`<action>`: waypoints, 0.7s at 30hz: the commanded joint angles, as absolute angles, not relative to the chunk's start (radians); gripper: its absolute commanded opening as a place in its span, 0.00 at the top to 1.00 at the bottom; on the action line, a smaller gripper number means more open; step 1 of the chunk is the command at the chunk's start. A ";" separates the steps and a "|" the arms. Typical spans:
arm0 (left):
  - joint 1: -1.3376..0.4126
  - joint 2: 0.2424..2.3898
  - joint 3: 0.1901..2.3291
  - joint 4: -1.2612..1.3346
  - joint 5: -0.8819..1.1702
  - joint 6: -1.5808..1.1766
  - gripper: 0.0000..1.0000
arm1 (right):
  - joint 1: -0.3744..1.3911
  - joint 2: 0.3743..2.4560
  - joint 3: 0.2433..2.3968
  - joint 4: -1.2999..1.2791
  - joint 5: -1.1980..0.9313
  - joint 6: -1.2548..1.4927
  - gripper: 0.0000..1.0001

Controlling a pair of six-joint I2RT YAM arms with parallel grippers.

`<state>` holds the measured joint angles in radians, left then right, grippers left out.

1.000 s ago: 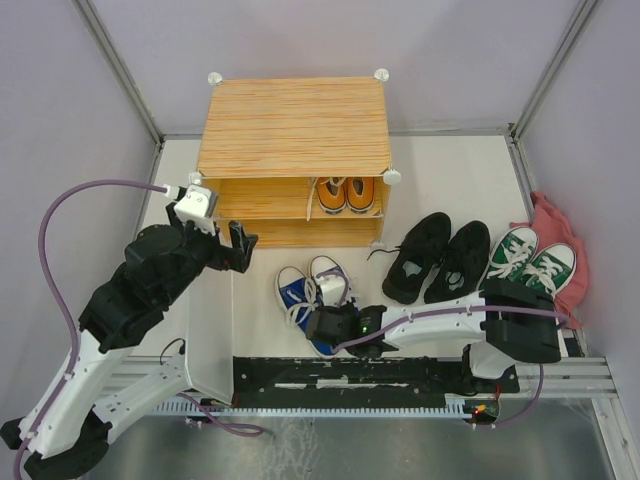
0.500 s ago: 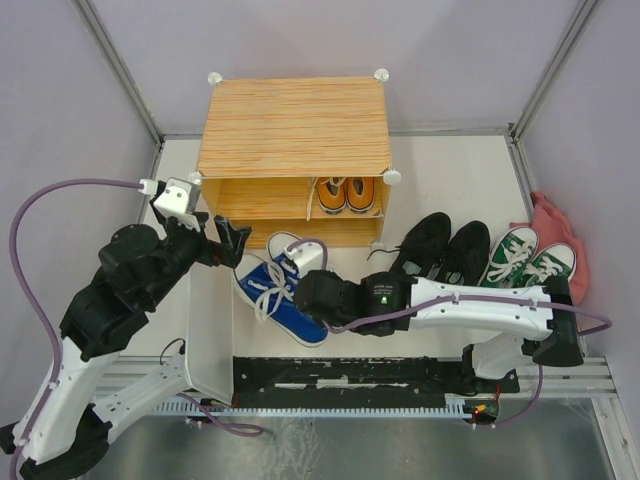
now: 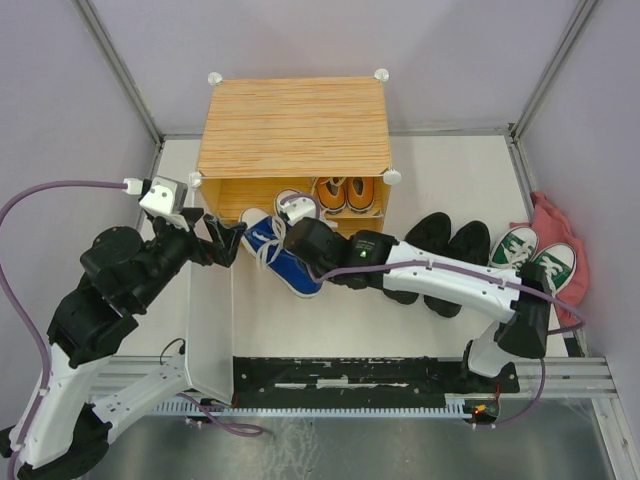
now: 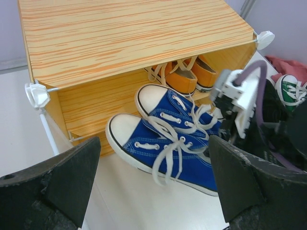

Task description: Place and organize the shoes in the shoe cabinet

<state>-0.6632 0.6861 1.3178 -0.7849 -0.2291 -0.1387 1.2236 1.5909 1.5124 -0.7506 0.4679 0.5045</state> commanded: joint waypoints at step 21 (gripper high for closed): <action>-0.661 0.669 1.306 -0.758 -0.226 -0.081 0.01 | 1.076 1.900 1.978 -0.349 0.533 0.408 0.98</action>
<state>-0.6632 0.6754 1.3071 -0.7845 -0.2333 -0.1173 1.0863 1.9244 1.8561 -0.5636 0.4557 0.4141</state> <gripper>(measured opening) 0.990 0.059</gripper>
